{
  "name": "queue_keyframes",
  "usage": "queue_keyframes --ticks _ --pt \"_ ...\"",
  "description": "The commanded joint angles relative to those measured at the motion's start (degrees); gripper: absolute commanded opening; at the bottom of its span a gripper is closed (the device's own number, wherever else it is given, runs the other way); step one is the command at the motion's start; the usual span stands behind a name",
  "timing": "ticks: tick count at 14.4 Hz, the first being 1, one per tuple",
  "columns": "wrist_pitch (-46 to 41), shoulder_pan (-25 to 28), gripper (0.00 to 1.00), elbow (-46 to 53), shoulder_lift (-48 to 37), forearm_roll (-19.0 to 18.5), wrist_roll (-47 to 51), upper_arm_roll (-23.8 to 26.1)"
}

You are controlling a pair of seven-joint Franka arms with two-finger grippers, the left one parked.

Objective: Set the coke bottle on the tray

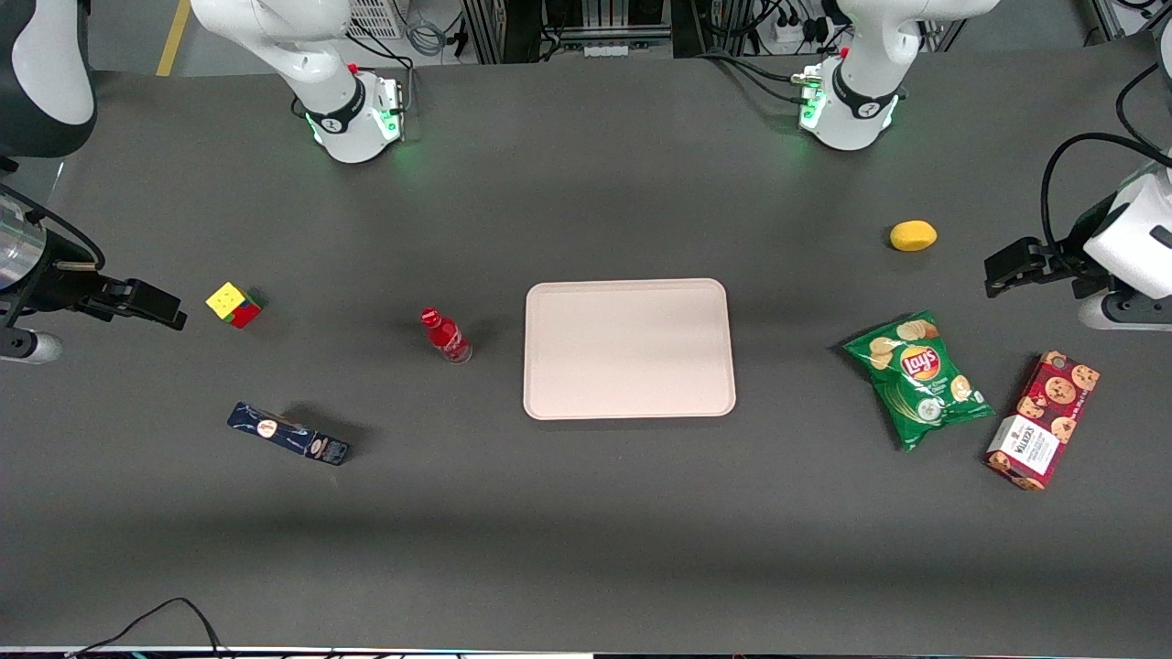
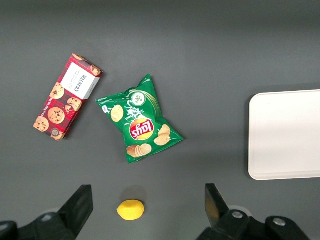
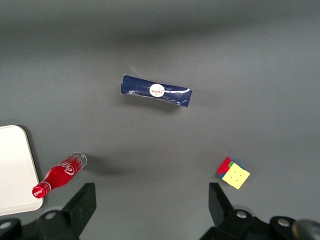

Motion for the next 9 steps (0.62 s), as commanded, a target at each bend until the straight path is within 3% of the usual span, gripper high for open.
queue_keyframes --ticks 1,9 --pt "-0.83 0.42 1.00 0.66 0.06 -0.17 -1.02 -0.56" --pt "-3.64 3.75 1.00 0.84 -0.55 0.44 -0.58 0.32"
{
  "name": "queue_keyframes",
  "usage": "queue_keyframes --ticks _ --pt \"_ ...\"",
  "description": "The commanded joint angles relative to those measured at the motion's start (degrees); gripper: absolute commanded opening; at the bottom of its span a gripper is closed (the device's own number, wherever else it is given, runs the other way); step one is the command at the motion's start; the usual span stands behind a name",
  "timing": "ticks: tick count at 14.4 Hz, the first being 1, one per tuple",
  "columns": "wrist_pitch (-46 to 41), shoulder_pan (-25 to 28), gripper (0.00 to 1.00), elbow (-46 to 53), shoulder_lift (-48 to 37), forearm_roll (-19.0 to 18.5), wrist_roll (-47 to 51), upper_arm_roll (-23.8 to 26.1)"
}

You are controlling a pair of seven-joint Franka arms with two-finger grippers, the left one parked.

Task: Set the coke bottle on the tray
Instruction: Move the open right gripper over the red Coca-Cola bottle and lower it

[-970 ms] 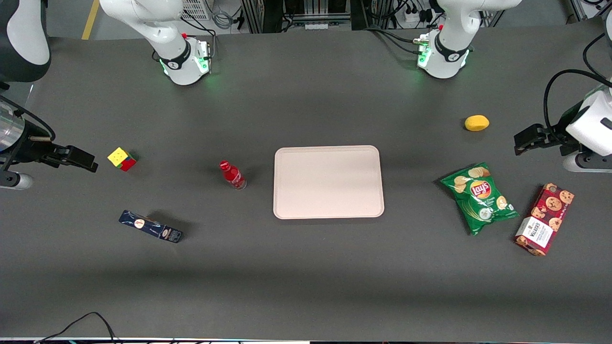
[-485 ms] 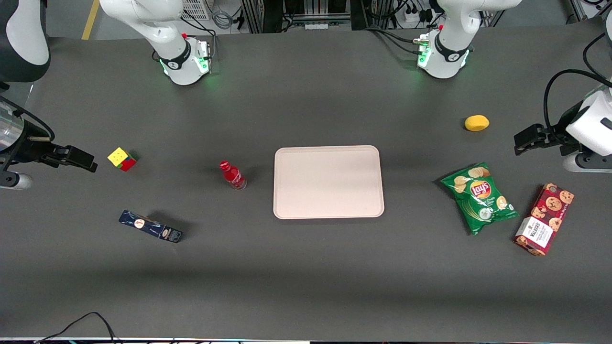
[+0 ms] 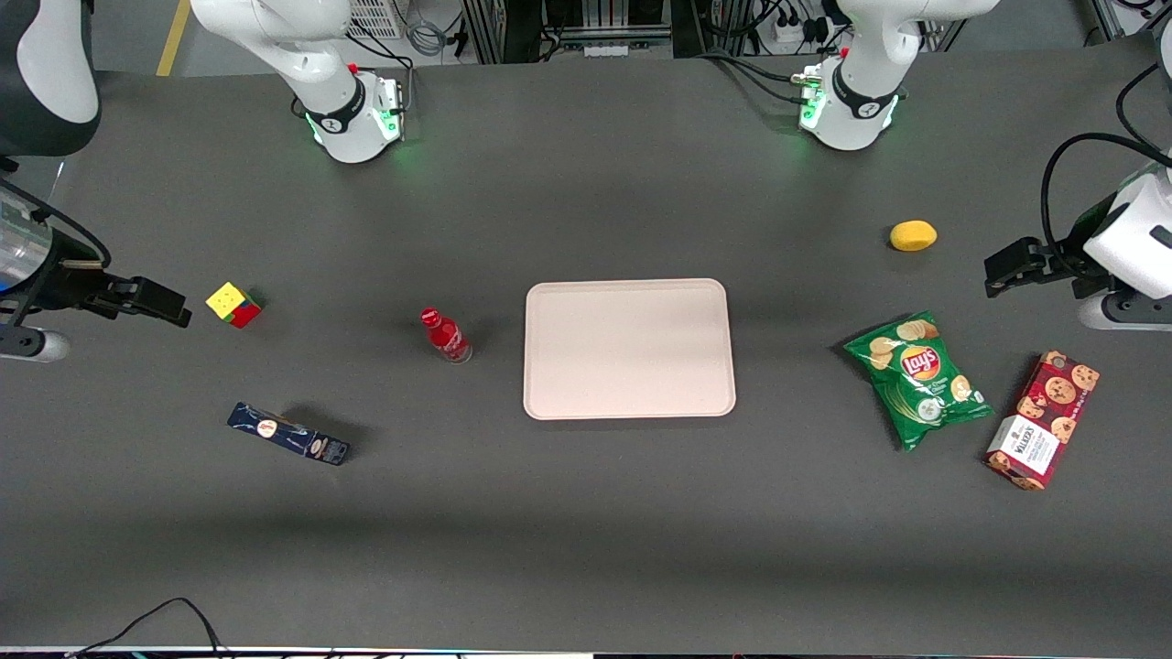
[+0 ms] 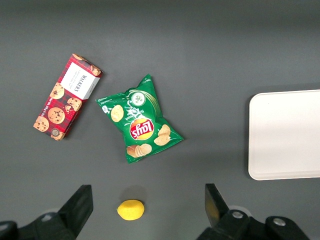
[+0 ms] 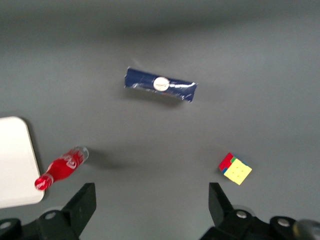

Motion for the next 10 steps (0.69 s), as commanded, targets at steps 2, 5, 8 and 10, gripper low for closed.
queue_keyframes --ticks 2,5,8,10 --pt "-2.17 5.92 1.00 0.86 -0.61 2.01 -0.58 -0.01" --pt "-2.17 12.15 1.00 1.21 -0.70 2.28 -0.06 -0.45" --pt "-2.17 18.39 1.00 2.00 -0.70 2.19 1.25 -0.62" --pt "-2.08 21.65 1.00 2.09 -0.35 2.19 3.71 -0.36"
